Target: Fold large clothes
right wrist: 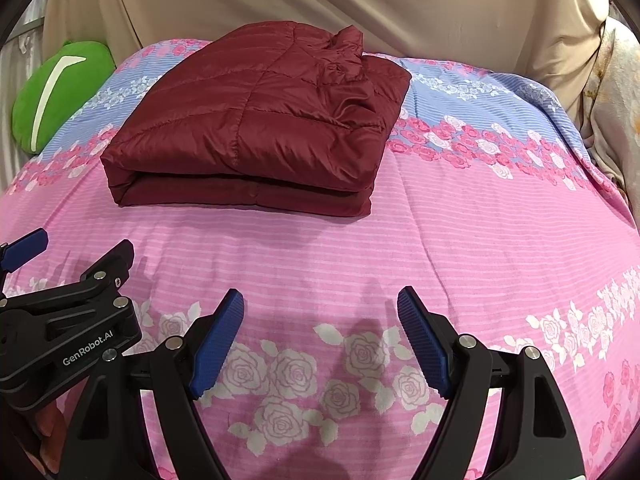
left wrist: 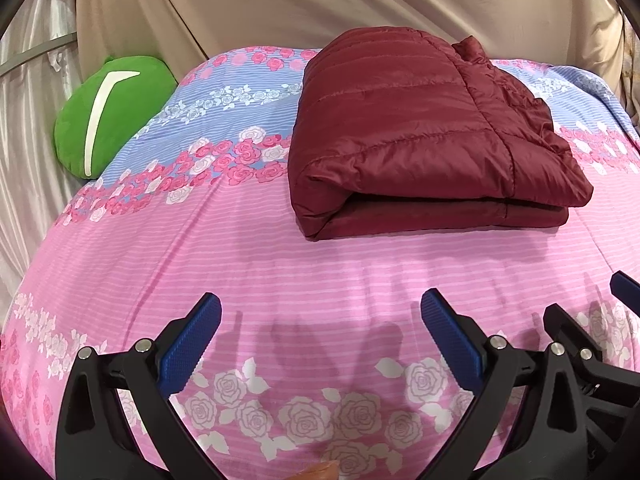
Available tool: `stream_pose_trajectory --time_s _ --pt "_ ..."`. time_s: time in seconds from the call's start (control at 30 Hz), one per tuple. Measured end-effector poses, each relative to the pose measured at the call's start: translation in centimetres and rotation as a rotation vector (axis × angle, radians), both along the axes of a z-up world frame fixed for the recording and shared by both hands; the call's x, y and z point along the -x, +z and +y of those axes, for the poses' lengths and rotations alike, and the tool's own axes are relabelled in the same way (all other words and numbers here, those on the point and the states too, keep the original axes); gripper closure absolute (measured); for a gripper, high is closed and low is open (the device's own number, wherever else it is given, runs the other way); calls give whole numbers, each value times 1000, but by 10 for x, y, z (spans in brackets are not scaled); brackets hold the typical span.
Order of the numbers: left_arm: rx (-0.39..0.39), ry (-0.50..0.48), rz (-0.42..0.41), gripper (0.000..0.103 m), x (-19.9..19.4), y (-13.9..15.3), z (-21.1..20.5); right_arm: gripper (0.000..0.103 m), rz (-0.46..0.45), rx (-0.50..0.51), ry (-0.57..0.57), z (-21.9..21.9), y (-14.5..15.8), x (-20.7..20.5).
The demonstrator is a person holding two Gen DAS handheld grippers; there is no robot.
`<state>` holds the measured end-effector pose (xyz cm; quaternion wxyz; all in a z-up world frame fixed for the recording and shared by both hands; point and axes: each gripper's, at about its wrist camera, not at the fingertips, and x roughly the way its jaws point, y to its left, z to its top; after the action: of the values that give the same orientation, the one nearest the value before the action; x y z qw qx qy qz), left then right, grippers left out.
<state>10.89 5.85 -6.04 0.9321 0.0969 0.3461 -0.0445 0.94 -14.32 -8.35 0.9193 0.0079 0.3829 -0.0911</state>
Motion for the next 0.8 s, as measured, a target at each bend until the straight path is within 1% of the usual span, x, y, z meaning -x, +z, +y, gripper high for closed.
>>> stream_pose_trajectory --time_s 0.7,0.8 --pt "-1 -3 -4 6 1 1 -2 26 -7 3 -12 0 3 1" --pt "-2 -8 -9 9 2 1 -3 26 -9 7 -18 2 4 0"
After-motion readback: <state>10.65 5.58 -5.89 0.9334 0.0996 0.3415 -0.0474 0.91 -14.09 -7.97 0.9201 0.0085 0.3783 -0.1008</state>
